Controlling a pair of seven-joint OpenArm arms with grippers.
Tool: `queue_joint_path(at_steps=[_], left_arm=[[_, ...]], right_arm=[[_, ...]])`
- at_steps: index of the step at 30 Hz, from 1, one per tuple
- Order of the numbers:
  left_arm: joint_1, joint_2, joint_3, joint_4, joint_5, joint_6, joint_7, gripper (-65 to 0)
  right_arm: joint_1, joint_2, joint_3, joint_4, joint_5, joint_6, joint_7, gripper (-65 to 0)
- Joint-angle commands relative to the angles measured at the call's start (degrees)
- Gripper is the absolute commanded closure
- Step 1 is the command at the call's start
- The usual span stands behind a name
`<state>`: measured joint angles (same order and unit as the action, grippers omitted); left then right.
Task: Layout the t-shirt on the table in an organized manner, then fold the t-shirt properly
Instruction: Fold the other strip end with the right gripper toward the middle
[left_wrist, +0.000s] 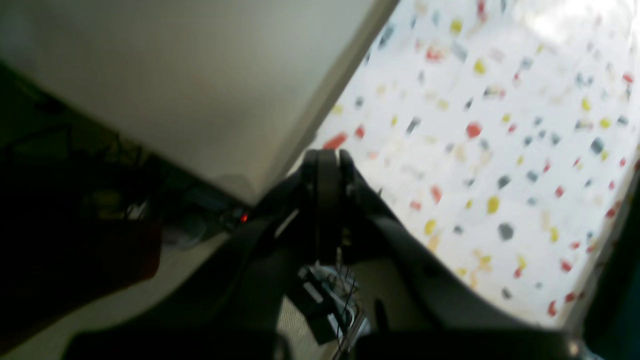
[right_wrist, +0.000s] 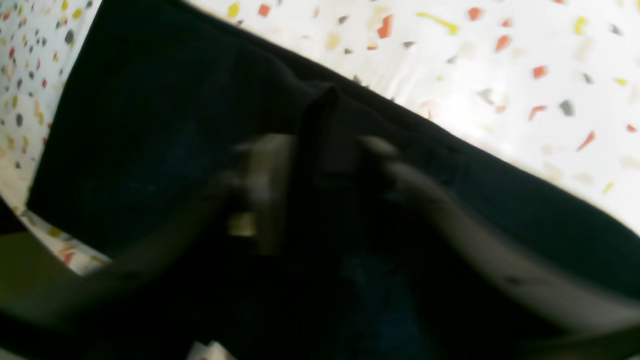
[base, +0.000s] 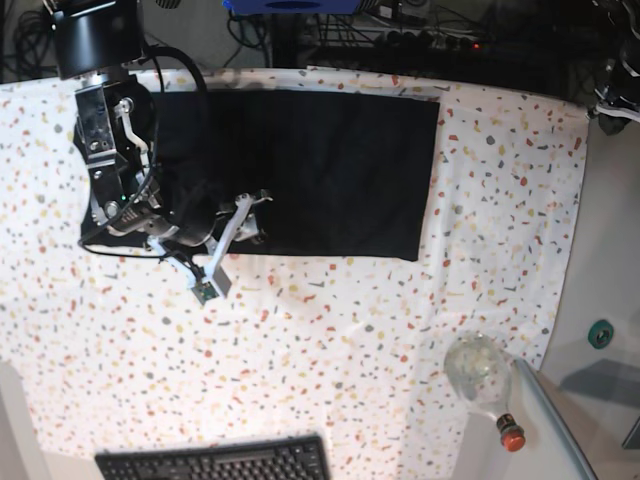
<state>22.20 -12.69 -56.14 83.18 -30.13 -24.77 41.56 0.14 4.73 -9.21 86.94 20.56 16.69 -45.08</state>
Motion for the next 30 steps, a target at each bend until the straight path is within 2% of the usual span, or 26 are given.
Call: queue_joint_path(at_steps=[1,6,14,19,25,28,30], left_arm=[[0.53,-1.33,-0.43,0.91,-0.77,-0.15,-1.43,0.0],[0.71,-1.25,-0.17,1.00,-0.77,-0.15,-1.43,0.0],[0.79,-1.16,-0.26,0.91,-0.77,-0.15,-1.43,0.0],[0.62,-1.16,0.10,0.91,-0.77,-0.15,-1.43,0.0],[0.53,-1.16,0.10,0.91,-0.77,-0.15,-1.43,0.0],[0.62,-1.16,0.10,0.91,-0.77,-0.15,-1.43,0.0],[0.79,-1.16,0.10,0.82,-0.77,-0.15,-1.43,0.0]], right_arm=[[1.13,-0.64,-0.50,0.67,0.59,-0.12,0.99,-40.5],[4.03,-2.31,-0.94,-3.02,0.41,-0.12,0.99,-40.8],[7.73,-3.28,-0.94,-10.58,0.41,-0.12,1.34,-40.8],[8.25,-4.07,-1.03,-13.40,0.50,-0.12,2.93,-33.3],[8.25,-5.39,-4.63,-14.10,0.59,-0.12,3.10,-32.3],[9.40,-5.48,-4.63,-16.65,0.59,-0.12,5.04,-31.8],[10.01,-5.48,-4.90,-18.23,0.59,-0.12,6.53,-27.2]])
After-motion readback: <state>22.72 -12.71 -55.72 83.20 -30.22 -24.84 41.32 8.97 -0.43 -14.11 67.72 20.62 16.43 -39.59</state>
